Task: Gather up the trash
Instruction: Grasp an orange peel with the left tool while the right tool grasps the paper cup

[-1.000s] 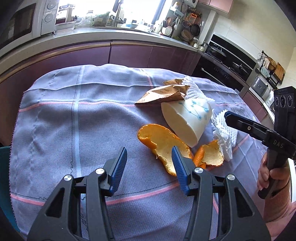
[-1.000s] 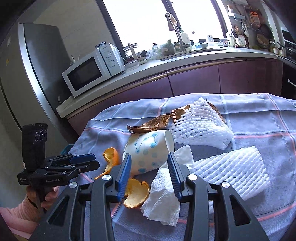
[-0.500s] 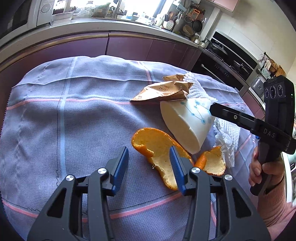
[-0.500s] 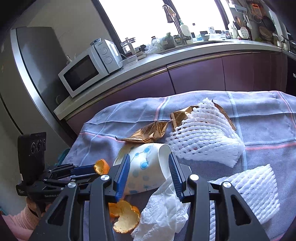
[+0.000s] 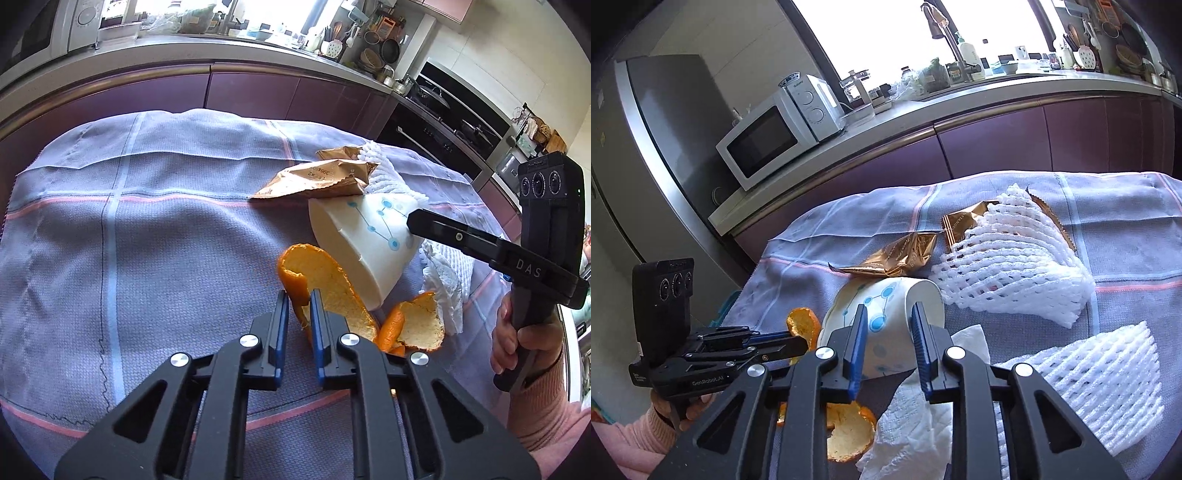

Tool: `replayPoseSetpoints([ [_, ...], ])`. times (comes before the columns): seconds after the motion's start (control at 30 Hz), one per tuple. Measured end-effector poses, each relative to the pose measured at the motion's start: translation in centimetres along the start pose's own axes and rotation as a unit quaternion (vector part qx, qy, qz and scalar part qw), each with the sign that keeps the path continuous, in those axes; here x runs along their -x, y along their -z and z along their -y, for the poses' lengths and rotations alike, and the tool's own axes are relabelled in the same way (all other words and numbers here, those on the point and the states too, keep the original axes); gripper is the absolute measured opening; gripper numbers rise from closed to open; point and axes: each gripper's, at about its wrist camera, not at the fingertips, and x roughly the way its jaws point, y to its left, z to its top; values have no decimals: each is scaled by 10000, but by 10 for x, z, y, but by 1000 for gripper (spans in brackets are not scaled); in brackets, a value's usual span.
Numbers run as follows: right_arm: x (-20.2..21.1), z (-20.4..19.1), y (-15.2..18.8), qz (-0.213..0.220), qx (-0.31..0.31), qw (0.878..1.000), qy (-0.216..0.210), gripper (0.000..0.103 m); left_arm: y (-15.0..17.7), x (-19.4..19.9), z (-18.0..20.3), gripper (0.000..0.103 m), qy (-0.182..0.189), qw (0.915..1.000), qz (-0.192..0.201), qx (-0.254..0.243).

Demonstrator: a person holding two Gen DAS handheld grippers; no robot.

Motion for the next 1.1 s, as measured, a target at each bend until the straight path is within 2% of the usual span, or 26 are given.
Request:
replayPoseSetpoints([
  [0.33,14,-13,2,162,49,9995,-266,8,6,27,2,11,-15,9996,277,-107],
  [0.6,20,-26,2,274,80,9986,-449,3,13,58,-16,10,-23,9987,510,63],
  [0.87,25,-48,-5,389,278,9971,-587,2,24,92,-36,10,-120,9967,765,247],
  [1.1,21,-76,-12,380,479,9942,-880,2,33,128,-58,10,-233,9934,1042,411],
])
